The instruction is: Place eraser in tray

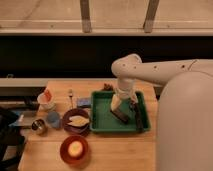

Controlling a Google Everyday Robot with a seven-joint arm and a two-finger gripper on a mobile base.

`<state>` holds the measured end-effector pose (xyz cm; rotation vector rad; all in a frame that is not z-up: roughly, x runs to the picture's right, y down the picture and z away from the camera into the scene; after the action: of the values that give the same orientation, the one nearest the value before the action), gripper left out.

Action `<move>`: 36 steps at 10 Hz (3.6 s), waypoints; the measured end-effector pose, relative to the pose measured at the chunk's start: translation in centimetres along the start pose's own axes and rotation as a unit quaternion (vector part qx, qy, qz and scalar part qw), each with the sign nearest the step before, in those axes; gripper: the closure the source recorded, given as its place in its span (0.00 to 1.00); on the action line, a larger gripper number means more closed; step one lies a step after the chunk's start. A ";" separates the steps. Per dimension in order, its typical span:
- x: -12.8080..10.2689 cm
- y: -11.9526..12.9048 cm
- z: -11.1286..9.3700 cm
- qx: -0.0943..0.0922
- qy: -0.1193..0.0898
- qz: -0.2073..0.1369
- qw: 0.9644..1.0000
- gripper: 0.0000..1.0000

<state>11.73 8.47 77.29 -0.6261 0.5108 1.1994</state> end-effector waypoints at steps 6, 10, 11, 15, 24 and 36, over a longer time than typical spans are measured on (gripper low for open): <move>-2.8 3.5 3.1 -0.031 0.006 -0.041 0.999 0.20; -3.6 4.2 6.0 -0.070 0.021 -0.052 0.996 0.20; -3.6 4.2 7.2 -0.077 0.031 -0.051 0.995 0.20; -2.8 3.5 9.9 -0.084 0.062 -0.040 0.994 0.20; -2.5 3.3 12.2 -0.044 0.072 -0.003 0.996 0.73; -5.3 -1.0 -4.4 -0.002 -0.059 0.056 0.997 1.00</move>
<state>11.04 1.55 77.82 -0.5323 0.4485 1.3363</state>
